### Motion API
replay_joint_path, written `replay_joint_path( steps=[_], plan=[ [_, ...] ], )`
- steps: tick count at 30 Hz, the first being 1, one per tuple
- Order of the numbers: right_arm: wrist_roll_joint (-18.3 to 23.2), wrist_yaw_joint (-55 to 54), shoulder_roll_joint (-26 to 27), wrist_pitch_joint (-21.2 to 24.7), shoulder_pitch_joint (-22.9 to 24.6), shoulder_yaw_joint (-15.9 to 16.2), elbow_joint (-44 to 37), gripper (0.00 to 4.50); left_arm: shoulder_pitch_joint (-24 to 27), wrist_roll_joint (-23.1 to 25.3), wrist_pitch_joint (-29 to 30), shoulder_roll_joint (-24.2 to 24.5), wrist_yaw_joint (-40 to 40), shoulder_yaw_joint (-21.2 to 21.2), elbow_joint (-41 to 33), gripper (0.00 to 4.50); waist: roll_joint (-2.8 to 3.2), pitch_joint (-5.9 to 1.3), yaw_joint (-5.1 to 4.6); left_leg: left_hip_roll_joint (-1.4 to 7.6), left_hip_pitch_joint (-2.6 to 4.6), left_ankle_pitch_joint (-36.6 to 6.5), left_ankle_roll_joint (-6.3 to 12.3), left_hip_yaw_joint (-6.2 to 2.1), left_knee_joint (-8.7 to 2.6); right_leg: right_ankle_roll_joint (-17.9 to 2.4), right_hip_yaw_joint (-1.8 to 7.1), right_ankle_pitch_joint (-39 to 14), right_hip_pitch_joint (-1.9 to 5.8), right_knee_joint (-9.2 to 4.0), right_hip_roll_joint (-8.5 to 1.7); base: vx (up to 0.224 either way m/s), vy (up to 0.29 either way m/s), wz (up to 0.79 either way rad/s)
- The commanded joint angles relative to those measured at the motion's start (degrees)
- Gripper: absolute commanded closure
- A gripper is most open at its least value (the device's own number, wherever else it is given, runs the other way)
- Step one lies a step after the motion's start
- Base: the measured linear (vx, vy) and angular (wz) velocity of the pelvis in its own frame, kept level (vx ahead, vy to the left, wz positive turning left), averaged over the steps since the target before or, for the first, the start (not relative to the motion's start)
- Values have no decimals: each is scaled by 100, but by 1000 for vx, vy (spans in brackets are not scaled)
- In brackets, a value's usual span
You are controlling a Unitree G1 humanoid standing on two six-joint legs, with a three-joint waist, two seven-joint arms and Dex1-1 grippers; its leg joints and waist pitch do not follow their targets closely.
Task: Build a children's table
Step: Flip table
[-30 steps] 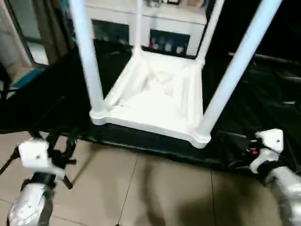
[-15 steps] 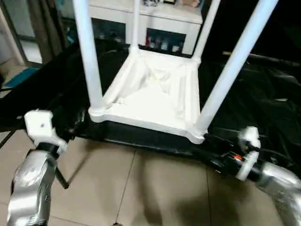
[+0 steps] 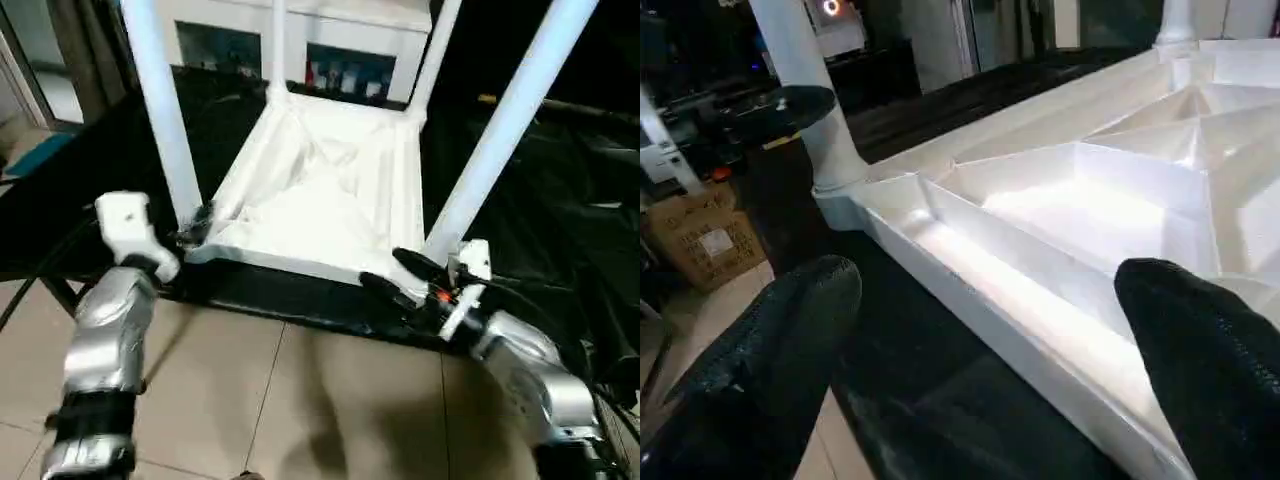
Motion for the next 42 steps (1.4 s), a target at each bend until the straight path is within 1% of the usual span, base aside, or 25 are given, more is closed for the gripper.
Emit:
replay_joint_path(
  steps=[1,3,5,7,10,11,12,15,16,17,18,20,22,23,28,29,30,31,32,33,34,35,38,40,42],
  plan=[
    [-155,-82,-14,-124,-95,46,140,0,-213,23,-92,23,-147,-128,277,4,49,-374,14,959,241,-29,114,-455,-543,-1800,300,1226,150,-179,-698,0,0,0],
    [-218,-143,2,-194,-135,82,209,0,-428,186,-170,56,-10,-171,570,4,65,-354,-9,963,248,-288,33,-456,-579,-1801,296,868,131,-196,-670,0,0,0],
    [-356,-278,22,-293,-174,79,289,0,-544,277,-183,74,51,-208,736,4,68,-338,-5,988,238,-708,-181,-478,-616,-1765,320,503,152,-233,-723,0,0,0],
    [-395,-357,55,-298,-194,54,333,0,-596,321,-150,69,149,-216,809,4,76,-331,-14,989,242,-910,-328,-480,-636,-1733,328,403,142,-244,-714,0,0,0],
    [-452,-439,101,-313,-204,33,388,0,-648,348,-11,4,446,-163,854,4,84,-333,-12,997,243,-1114,-488,-496,-653,-1697,337,348,143,-250,-729,0,0,0],
    [-472,-444,114,-328,-191,49,388,0,-625,334,57,-36,517,-154,794,31,64,-329,-8,997,240,-1131,-506,-493,-657,-1694,338,355,140,-257,-728,0,0,0],
    [-483,-450,125,-348,-181,64,393,0,-609,331,90,-72,566,-148,764,31,71,-332,-6,999,238,-1130,-517,-493,-655,-1697,339,369,142,-248,-730,0,0,0],
    [-514,-464,141,-412,-173,108,420,0,-594,342,109,-110,621,-153,782,58,51,-333,5,999,222,-1051,-469,-495,-647,-1694,347,413,153,-256,-751,0,0,0],
    [-541,-481,162,-452,-189,118,459,0,-614,346,67,-112,629,-152,852,58,36,-336,5,1002,220,-986,-441,-492,-646,-1689,341,473,152,-251,-746,0,0,0],
    [-560,-492,176,-476,-202,123,485,0,-630,348,38,-112,634,-152,899,72,42,-342,5,996,219,-891,-391,-491,-638,-1693,339,551,154,-241,-743,0,0,0],
    [-552,-493,199,-486,-228,117,515,0,-650,339,11,-105,607,-159,949,85,33,-338,0,994,217,-866,-363,-487,-639,-1698,339,568,153,-244,-741,0,0,0],
    [-531,-487,219,-484,-260,105,542,0,-670,321,-6,-102,569,-170,988,89,29,-340,-1,989,221,-797,-267,-481,-628,-1723,337,578,148,-242,-735,0,0,0],
    [-536,-425,208,-496,-300,121,588,0,-692,317,-6,-92,534,-187,1023,95,20,-342,4,1001,219,-774,-232,-483,-632,-1728,334,569,154,-238,-740,0,0,0],
    [-538,-383,199,-502,-320,130,619,0,-701,321,-2,-87,511,-204,1035,121,19,-339,2,1001,226,-760,-220,-482,-632,-1733,331,562,146,-237,-734,0,0,0],
    [-541,-319,182,-541,-360,141,669,0,-694,303,81,-96,439,-248,1026,147,30,-335,11,1005,233,-808,-248,-481,-641,-1734,327,526,140,-237,-728,0,0,0],
    [-551,-262,167,-550,-353,168,666,0,-690,296,85,-107,434,-253,1049,170,-12,-338,2,1004,234,-778,-234,-474,-639,-1736,325,563,142,-237,-726,0,0,0],
    [-555,-207,159,-547,-342,184,662,0,-688,290,78,-117,419,-261,1069,170,-17,-337,7,1002,228,-762,-222,-474,-635,-1745,327,568,148,-231,-735,0,0,0],
    [-558,-168,153,-544,-331,194,659,0,-686,285,71,-125,407,-268,1081,176,-3,-334,19,1002,221,-752,-205,-474,-630,-1750,333,558,149,-238,-752,0,0,0],
    [-552,-121,145,-545,-312,201,652,0,-686,256,113,-146,359,-281,1080,180,-10,-330,20,1005,225,-800,-214,-474,-633,-1740,335,492,145,-247,-751,0,0,0],
    [-554,-118,146,-549,-311,203,655,0,-689,258,117,-148,359,-284,1086,202,-6,-327,23,1009,229,-825,-227,-475,-638,-1733,335,458,142,-250,-749,0,0,0],
    [-557,-115,146,-555,-310,205,659,0,-696,261,125,-150,358,-289,1095,202,-8,-323,24,1012,233,-890,-260,-479,-649,-1714,333,379,135,-255,-738,0,0,0],
    [-579,-88,140,-582,-307,220,669,0,-715,264,135,-159,344,-300,1135,214,-1,-325,19,1013,241,-935,-306,-483,-660,-1698,327,347,126,-251,-723,0,0,0],
    [-558,-9,124,-574,-292,235,656,0,-738,259,147,-172,314,-323,1179,222,-6,-319,22,1003,254,-1032,-378,-475,-661,-1678,336,296,113,-267,-732,0,0,0],
    [-497,148,81,-499,-256,272,591,0,-766,265,156,-170,285,-346,1220,225,-15,-318,31,1003,232,-1071,-381,-480,-655,-1678,348,251,133,-276,-761,0,0,0],
    [-454,316,19,-425,-211,330,520,0,-795,262,165,-166,245,-358,1263,226,-11,-315,50,1008,239,-1089,-366,-483,-651,-1659,351,200,131,-287,-761,0,0,0]
  ],
)
